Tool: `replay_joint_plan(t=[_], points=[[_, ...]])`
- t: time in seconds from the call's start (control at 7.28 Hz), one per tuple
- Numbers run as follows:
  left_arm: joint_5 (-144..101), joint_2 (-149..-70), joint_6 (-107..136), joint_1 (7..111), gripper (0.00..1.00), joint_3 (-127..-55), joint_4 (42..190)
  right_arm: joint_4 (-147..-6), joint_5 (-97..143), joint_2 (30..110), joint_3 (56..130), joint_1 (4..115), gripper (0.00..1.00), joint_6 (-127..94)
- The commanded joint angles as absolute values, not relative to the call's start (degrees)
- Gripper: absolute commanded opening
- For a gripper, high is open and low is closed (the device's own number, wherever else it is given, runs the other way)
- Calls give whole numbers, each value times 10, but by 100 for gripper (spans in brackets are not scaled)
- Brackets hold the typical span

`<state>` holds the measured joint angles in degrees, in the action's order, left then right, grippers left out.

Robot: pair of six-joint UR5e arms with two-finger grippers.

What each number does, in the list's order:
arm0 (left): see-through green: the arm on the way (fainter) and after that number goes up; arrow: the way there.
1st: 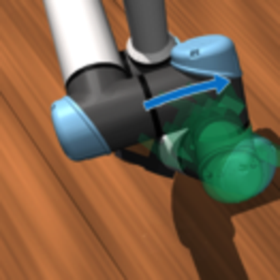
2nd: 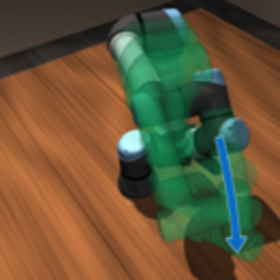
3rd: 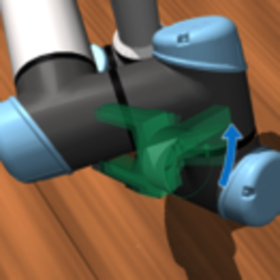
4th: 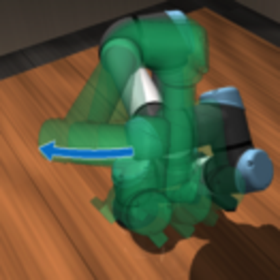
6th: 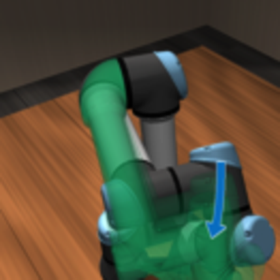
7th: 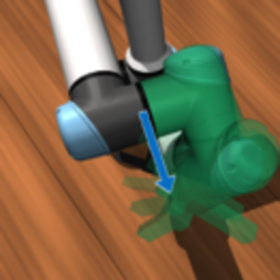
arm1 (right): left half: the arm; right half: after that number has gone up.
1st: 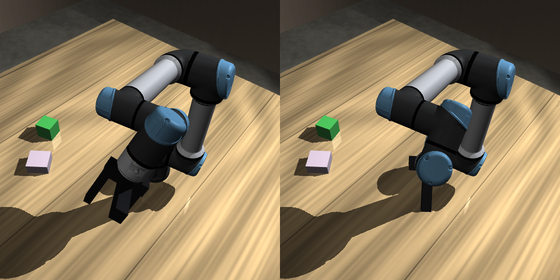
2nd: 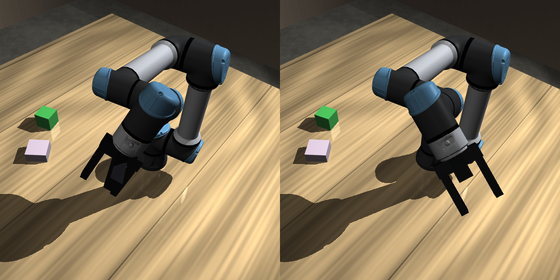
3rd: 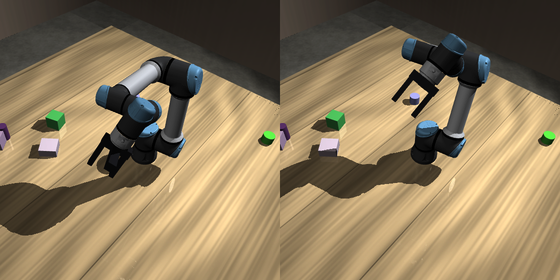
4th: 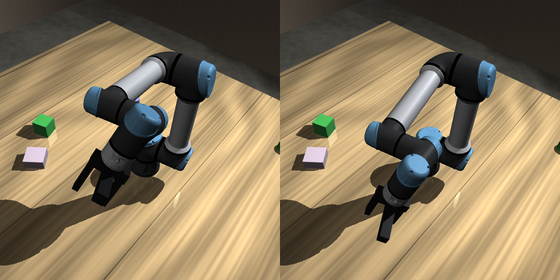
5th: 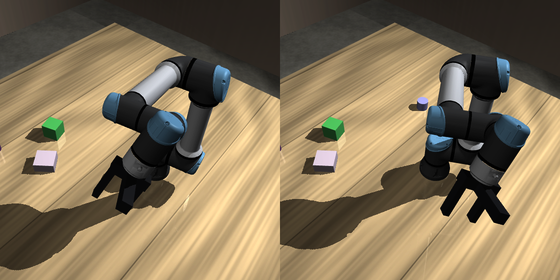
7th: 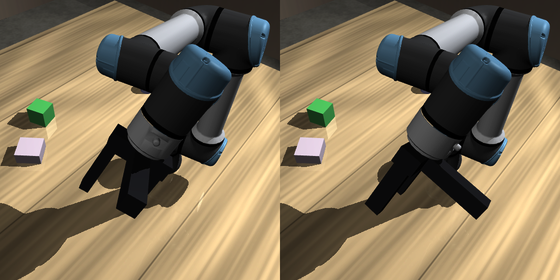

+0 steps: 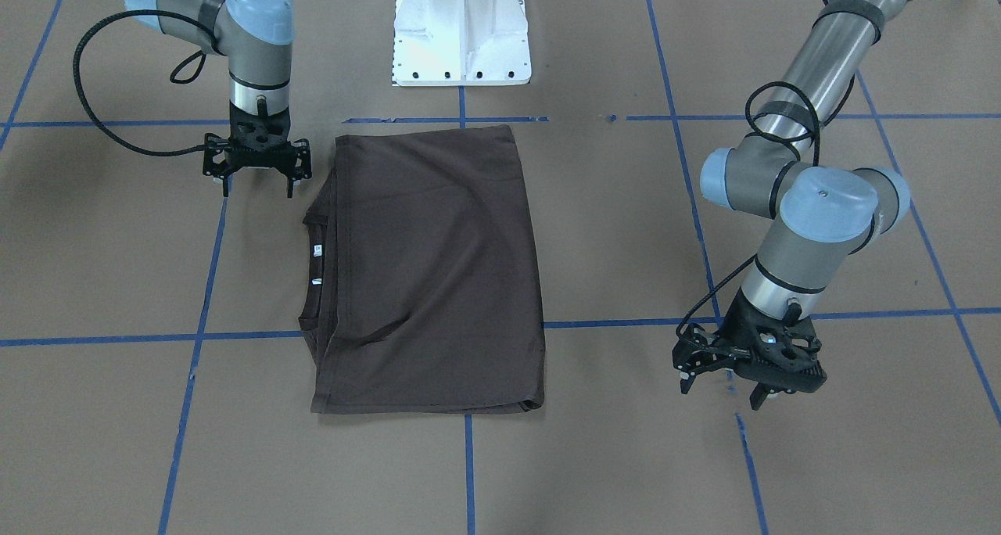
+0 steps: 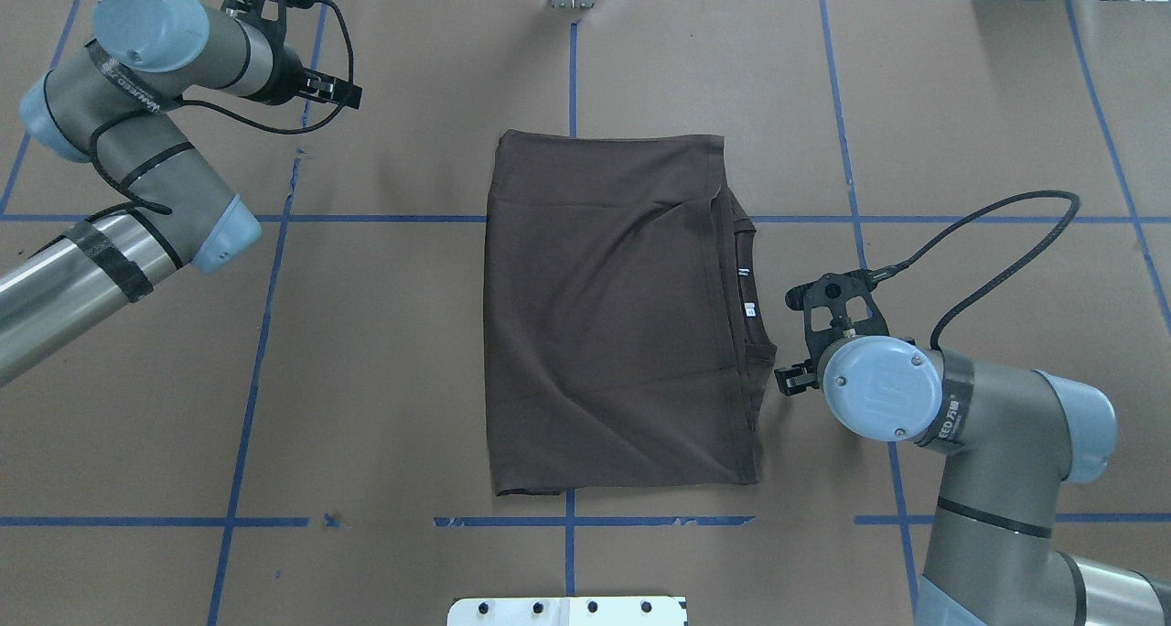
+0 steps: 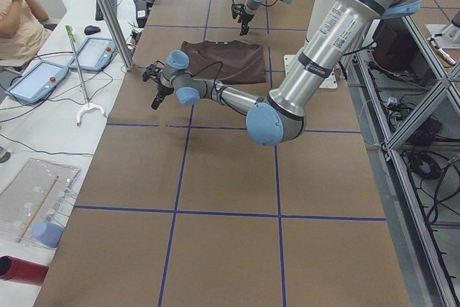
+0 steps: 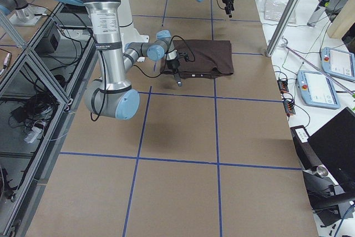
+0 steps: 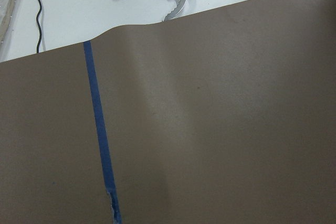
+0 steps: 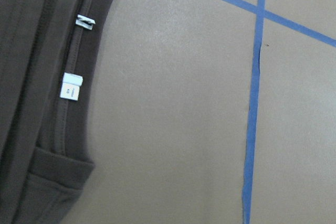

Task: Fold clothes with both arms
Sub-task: 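Move the left gripper to the shirt corner nearest the robot while the right gripper withdraws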

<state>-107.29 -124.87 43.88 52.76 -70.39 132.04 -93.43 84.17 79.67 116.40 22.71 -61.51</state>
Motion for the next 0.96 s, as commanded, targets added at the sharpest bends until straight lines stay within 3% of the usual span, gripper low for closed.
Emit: replay_joint_plan(t=[0.0, 0.27, 0.41, 0.55, 0.82], points=[[-1108, -1209, 531, 496, 100, -804, 1315, -790, 886, 843, 1205, 243, 100, -676], [-1101, -1146, 656, 416, 100, -977, 1236, -556, 904, 946, 1205, 243, 100, -754], [-1053, -1124, 744, 344, 100, -1059, 1199, -510, 902, 962, 1210, 243, 100, -823], [-1005, -1108, 820, 271, 100, -1111, 1175, -510, 895, 961, 1209, 242, 100, -876], [-896, -1108, 1009, 164, 99, -1117, 1174, -509, 889, 959, 1210, 242, 100, -931]])
